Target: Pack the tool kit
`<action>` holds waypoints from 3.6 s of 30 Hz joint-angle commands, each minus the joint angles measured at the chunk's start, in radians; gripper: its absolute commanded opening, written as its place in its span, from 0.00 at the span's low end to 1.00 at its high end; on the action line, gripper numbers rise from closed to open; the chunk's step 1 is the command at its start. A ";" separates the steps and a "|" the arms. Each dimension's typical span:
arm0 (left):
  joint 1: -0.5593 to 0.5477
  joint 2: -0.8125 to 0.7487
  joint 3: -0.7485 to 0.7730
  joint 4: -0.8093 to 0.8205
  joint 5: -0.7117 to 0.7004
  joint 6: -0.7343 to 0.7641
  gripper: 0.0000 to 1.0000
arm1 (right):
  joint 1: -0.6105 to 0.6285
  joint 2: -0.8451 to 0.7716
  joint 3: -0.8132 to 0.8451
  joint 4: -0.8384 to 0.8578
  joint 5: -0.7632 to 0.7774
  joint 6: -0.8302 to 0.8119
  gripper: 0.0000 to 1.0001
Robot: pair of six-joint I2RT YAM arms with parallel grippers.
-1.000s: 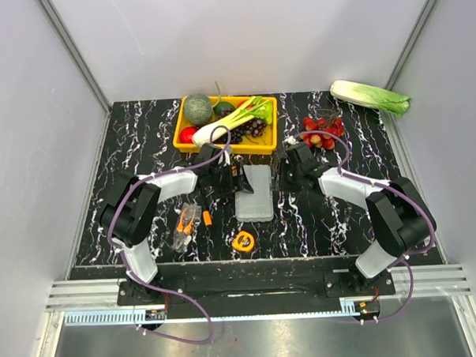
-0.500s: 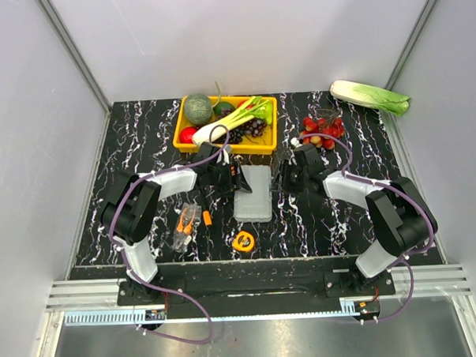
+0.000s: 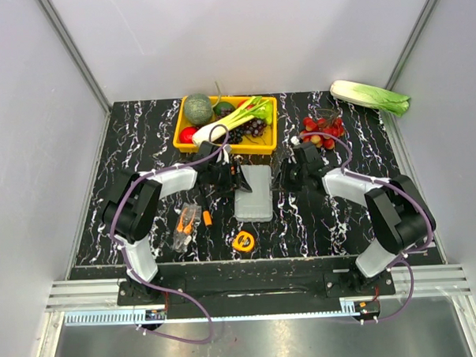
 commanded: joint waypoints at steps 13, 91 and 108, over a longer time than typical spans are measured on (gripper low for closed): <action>-0.028 0.063 -0.019 -0.156 -0.165 0.051 0.07 | 0.181 0.151 0.216 -0.427 0.517 0.020 0.04; -0.037 -0.028 0.147 -0.271 -0.162 0.118 0.60 | 0.115 0.070 0.182 -0.301 0.350 0.039 0.36; -0.037 -0.011 0.164 -0.285 -0.165 0.126 0.61 | 0.105 0.015 0.109 -0.281 0.366 0.065 0.36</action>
